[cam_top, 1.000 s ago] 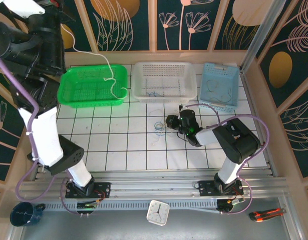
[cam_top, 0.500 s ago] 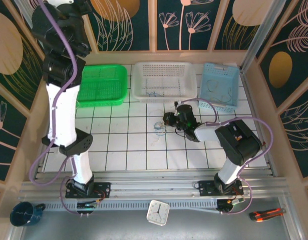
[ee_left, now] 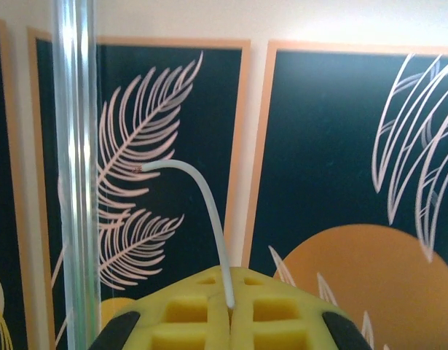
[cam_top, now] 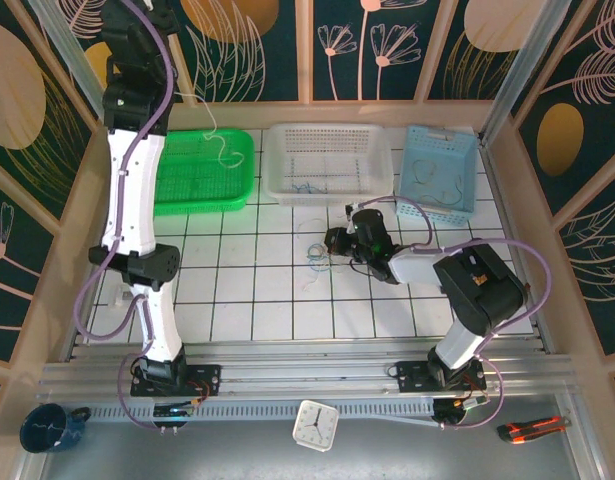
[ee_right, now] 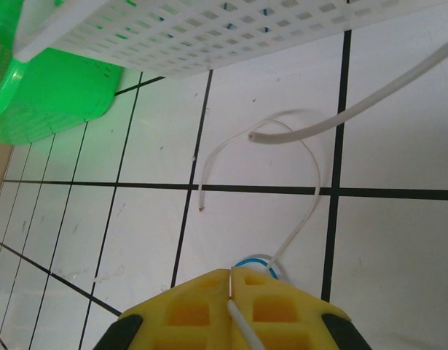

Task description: Untangle the cables

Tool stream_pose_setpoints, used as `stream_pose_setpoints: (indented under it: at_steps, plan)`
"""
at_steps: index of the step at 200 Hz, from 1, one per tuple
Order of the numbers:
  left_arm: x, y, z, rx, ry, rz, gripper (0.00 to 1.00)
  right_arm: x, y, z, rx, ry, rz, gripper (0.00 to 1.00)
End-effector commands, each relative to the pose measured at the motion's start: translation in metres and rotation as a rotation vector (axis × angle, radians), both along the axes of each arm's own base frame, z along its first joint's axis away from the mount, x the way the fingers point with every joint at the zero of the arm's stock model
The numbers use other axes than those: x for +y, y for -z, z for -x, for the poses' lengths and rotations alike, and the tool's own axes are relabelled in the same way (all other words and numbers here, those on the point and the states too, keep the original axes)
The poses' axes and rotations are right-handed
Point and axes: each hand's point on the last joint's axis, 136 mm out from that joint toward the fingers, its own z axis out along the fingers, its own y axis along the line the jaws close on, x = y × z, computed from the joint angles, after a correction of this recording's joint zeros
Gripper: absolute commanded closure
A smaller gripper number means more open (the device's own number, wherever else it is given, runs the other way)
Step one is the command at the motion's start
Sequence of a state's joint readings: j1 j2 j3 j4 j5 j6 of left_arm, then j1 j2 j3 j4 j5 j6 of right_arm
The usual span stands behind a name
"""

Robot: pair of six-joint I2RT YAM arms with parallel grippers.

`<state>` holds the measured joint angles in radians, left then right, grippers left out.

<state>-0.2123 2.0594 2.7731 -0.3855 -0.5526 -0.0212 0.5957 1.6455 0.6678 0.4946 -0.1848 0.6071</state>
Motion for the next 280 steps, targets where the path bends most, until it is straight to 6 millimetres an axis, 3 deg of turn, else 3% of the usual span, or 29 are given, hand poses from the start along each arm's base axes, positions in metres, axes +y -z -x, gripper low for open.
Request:
stream_pose_setpoints:
  at_steps: [1,34,68,102,129,159,180,240,262,280]
  plan:
    - [0.002,0.014,-0.022,-0.01,0.041,0.046,1.0,0.003,-0.01,0.005,-0.027,-0.025,0.014,0.97]
    - [0.014,0.053,-0.056,0.058,0.049,0.07,1.0,0.0,-0.014,0.005,-0.036,-0.023,0.026,0.97]
    - [0.017,0.11,-0.09,0.175,0.046,0.073,1.0,0.002,-0.015,0.005,-0.04,-0.027,0.028,0.98]
    - [0.021,0.158,-0.108,0.28,0.028,0.06,1.0,0.003,-0.017,0.002,-0.048,-0.028,0.021,0.99]
    - [0.022,0.191,-0.108,0.324,0.026,0.052,1.0,0.005,-0.018,0.002,-0.054,-0.03,0.017,0.99]
    - [0.03,0.228,-0.082,0.264,0.042,0.098,1.0,0.005,-0.016,0.002,-0.052,-0.034,0.017,0.99]
    - [0.034,0.262,-0.074,0.312,0.046,0.114,1.0,0.004,-0.015,0.003,-0.05,-0.035,0.016,0.99]
    - [0.022,0.342,-0.071,0.456,0.116,0.095,1.0,0.0,-0.014,0.007,-0.053,-0.03,0.021,1.0]
    - [0.023,0.364,-0.074,0.501,0.118,0.097,0.93,-0.001,-0.017,0.009,-0.057,-0.027,0.018,1.0]
    - [0.026,0.38,-0.076,0.537,0.113,0.099,0.73,-0.002,-0.018,0.01,-0.059,-0.024,0.018,1.0]
